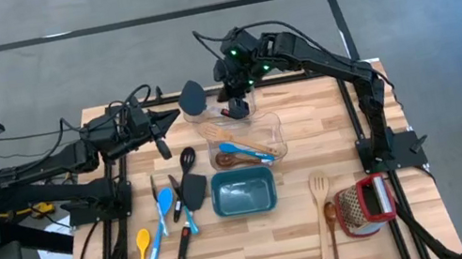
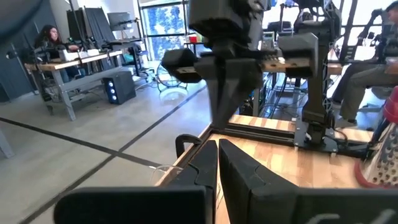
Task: Pick & Place Kitchen Items
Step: Put the patterned blue table knife into the blue bin
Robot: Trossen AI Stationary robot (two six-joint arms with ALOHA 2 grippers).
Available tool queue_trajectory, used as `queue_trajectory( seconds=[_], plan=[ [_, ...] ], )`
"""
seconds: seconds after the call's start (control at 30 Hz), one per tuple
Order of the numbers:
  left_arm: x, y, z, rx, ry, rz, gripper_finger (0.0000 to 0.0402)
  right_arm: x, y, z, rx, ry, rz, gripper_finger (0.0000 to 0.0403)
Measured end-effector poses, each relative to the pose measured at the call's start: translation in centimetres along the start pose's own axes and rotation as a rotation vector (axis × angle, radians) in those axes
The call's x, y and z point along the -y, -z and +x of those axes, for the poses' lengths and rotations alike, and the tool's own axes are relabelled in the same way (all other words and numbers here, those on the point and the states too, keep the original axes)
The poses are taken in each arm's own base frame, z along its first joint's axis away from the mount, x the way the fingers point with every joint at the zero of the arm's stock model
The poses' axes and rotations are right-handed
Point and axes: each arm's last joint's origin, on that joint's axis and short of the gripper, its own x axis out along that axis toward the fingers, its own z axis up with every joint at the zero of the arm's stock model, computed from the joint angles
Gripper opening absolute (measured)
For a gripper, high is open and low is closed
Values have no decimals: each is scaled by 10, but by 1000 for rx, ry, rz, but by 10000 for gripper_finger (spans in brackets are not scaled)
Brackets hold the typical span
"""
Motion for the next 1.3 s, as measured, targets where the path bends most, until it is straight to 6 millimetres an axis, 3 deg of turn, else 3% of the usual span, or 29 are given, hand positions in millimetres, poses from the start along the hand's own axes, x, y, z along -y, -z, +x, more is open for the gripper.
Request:
queue_trajectory(
  seconds=[0.27, 0.63, 0.73, 0.87, 1.1, 1.3],
  plan=[
    [0, -1, 0, 6, 1, -164, 4, -28, 13, -27, -130, -55, -50, 0],
    [0, -1, 0, 7, 2, -161, 4, -48, 24, -109, -57, -38, -63, 0],
    [0, -1, 0, 7, 2, -161, 4, -50, 26, -122, -29, -29, -51, 0],
    [0, -1, 0, 7, 2, -161, 4, -50, 37, -116, -41, -31, -30, 0],
    [0, -1, 0, 8, 5, -162, 4, -45, 83, -75, -45, -80, 69, 0],
    [0, -1, 0, 8, 5, -162, 4, -41, 120, -75, 60, -57, 189, 0]
  ],
)
